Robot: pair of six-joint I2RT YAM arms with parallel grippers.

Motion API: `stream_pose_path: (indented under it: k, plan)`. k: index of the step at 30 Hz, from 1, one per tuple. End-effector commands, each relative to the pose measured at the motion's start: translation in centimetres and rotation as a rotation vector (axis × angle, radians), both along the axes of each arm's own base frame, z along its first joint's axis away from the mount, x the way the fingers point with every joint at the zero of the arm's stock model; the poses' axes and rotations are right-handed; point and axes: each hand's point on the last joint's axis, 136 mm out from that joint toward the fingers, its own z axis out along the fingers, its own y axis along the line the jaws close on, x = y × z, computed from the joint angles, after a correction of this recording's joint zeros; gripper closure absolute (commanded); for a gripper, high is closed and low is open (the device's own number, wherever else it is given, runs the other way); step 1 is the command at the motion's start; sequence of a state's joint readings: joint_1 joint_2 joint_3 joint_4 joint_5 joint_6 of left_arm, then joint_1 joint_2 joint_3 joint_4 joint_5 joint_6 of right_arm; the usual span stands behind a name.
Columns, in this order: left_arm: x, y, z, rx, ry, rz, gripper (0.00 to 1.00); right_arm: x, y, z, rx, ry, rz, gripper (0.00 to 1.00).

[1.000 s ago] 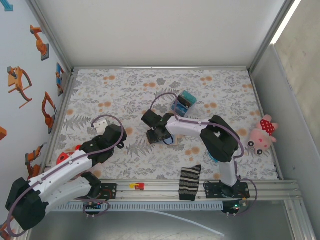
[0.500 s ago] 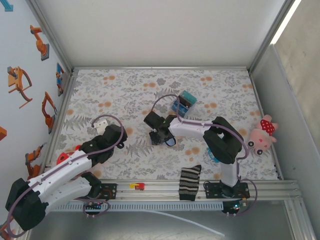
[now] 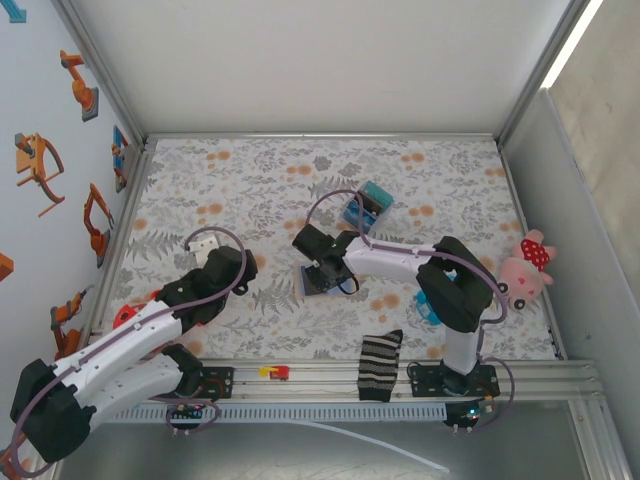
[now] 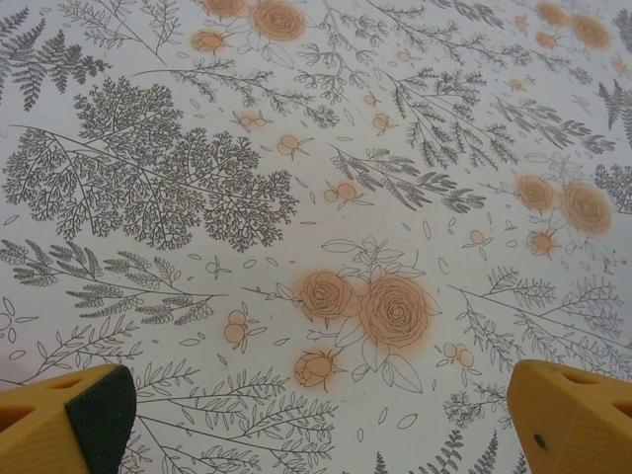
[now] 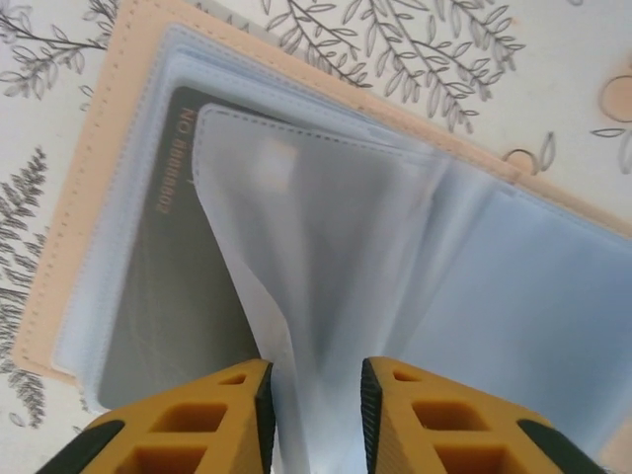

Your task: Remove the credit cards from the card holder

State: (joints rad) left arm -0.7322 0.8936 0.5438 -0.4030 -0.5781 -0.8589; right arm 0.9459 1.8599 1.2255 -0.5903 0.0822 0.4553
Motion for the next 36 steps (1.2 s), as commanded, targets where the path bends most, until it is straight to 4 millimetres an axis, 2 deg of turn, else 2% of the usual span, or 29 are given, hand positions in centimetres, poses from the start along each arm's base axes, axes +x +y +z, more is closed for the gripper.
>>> stream_pose_path:
  k: [1,12,26,32,36]
  plan:
    - [0.5,-0.5,1.3,-0.001,-0.023,-0.023,0.03,0.7,-1.4,1.8,-0.045,-0.062,-0.03,0.68]
    - [0.6,-1.1,1.4,0.022,-0.02,-0.055,0.03,1.7,-4.8,2.6,-0.118,-0.115,-0.147,0.67]
    - [1.1,-4.7,0.4,0.084,0.006,-0.166,0.03,1.9,-8.5,1.1,-0.155,-0.083,-0.274,0.74]
    - [1.3,-6.4,-0.8,0.121,0.036,-0.224,0.03,2.3,-8.5,2.8,-0.073,-0.097,-0.309,0.78]
    - [1.4,-7.3,-1.7,0.126,0.058,-0.244,0.03,2.5,-7.2,4.8,0.039,-0.111,-0.302,0.8]
